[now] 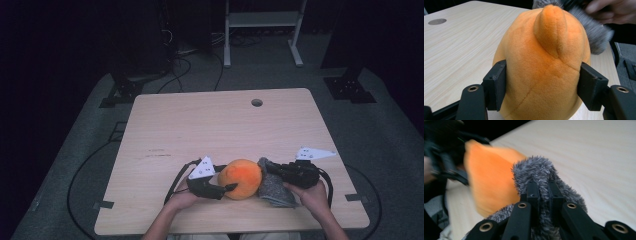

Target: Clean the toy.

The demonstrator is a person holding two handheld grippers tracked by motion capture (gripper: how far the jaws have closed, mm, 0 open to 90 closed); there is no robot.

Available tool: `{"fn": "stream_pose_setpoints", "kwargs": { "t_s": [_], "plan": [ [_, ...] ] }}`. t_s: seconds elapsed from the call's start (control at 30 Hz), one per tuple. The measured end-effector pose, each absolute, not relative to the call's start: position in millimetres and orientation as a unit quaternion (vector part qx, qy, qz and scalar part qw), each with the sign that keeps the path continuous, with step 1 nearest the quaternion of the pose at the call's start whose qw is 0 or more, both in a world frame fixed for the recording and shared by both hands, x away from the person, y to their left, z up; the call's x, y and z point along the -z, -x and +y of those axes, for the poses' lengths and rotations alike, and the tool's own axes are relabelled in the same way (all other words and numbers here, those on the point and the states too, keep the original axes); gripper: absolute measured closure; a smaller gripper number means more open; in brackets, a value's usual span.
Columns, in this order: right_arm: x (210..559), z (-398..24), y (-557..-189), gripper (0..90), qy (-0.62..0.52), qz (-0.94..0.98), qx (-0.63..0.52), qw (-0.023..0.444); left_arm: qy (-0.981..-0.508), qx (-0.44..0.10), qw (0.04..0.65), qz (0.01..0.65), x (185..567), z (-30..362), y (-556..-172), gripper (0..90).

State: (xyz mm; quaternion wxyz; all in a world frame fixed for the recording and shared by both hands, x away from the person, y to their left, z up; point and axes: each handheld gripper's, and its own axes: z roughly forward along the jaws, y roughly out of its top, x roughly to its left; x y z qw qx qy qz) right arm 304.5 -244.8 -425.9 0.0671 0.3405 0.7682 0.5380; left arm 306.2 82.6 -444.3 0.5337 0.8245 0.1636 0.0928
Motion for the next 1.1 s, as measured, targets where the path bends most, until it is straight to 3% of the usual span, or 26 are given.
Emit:
{"fn": "stream_pose_setpoints", "kwargs": {
  "t_s": [0.13, 0.3, 0.53, 0.77, 0.97, 1.03, 1.1],
  "plan": [
    [406.3, -234.0, -294.5, 82.2, -0.289, 0.762, -0.575, 0.066, -0.822, -0.096, 0.535, 0.172, 444.0, 79.6, -306.7, 32.1],
    [419.1, -230.2, -301.1, 82.3, -0.314, 0.778, -0.538, 0.084, -0.817, -0.107, 0.535, 0.188, 441.6, 78.0, -306.8, 31.7],
    [403.1, -215.8, -290.8, 82.2, -0.272, 0.785, -0.55, 0.082, -0.816, -0.123, 0.53, 0.195, 441.4, 65.8, -302.0, 31.1],
    [384.0, -188.3, -274.9, 82.2, -0.219, 0.796, -0.554, 0.103, -0.827, -0.151, 0.518, 0.157, 440.5, 50.3, -289.1, 33.2],
    [396.9, -211.8, -289.9, 82.3, -0.275, 0.787, -0.542, 0.105, -0.826, -0.141, 0.523, 0.154, 441.2, 54.8, -290.1, 34.5],
    [400.9, -215.0, -290.8, 82.3, -0.276, 0.789, -0.54, 0.102, -0.828, -0.132, 0.526, 0.143, 440.3, 55.4, -292.1, 30.7],
    [401.8, -214.2, -289.9, 82.3, -0.271, 0.789, -0.542, 0.098, -0.827, -0.114, 0.532, 0.142, 439.5, 57.7, -294.9, 19.3]
  ]
}}
